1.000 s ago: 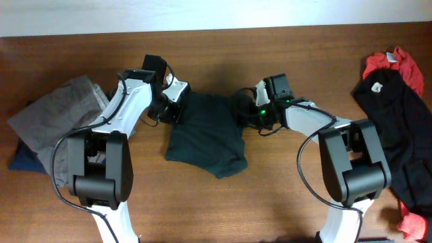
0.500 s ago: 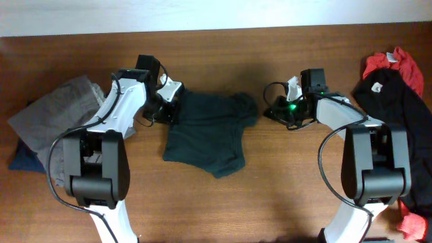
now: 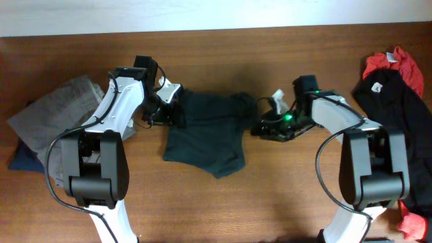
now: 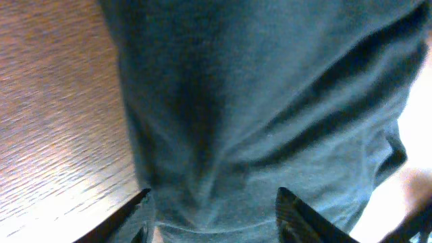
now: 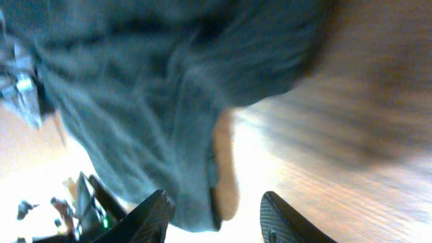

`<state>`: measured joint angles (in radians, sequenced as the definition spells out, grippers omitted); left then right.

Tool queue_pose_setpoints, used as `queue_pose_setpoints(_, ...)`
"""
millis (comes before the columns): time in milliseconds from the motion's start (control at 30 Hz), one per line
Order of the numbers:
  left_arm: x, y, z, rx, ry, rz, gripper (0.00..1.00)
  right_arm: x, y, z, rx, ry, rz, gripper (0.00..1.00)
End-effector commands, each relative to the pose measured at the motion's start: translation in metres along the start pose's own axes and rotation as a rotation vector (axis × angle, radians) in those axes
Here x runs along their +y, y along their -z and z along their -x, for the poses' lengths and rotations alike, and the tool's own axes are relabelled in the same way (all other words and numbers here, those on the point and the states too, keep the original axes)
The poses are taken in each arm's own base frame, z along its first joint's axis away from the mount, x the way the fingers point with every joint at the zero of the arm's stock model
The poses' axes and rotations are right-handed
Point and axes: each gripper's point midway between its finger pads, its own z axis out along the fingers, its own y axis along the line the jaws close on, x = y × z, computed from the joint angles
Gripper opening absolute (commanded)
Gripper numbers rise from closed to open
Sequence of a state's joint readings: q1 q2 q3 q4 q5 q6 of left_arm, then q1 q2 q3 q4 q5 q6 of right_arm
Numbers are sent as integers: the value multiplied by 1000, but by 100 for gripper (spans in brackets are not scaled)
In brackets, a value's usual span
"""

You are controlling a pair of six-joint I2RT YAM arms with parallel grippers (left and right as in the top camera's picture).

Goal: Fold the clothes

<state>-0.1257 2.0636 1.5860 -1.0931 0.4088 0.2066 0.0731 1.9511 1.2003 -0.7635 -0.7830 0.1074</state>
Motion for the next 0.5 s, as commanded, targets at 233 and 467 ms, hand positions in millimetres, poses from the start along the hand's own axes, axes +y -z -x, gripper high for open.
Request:
queue_pose_setpoints(233,-25,-30,26,-59,-29,-221,84,23,3,0,-6,123,47,48)
queue_pose_setpoints(467,-47,-70,18,17,1,-395,83,22,5,0,-8,116,47,48)
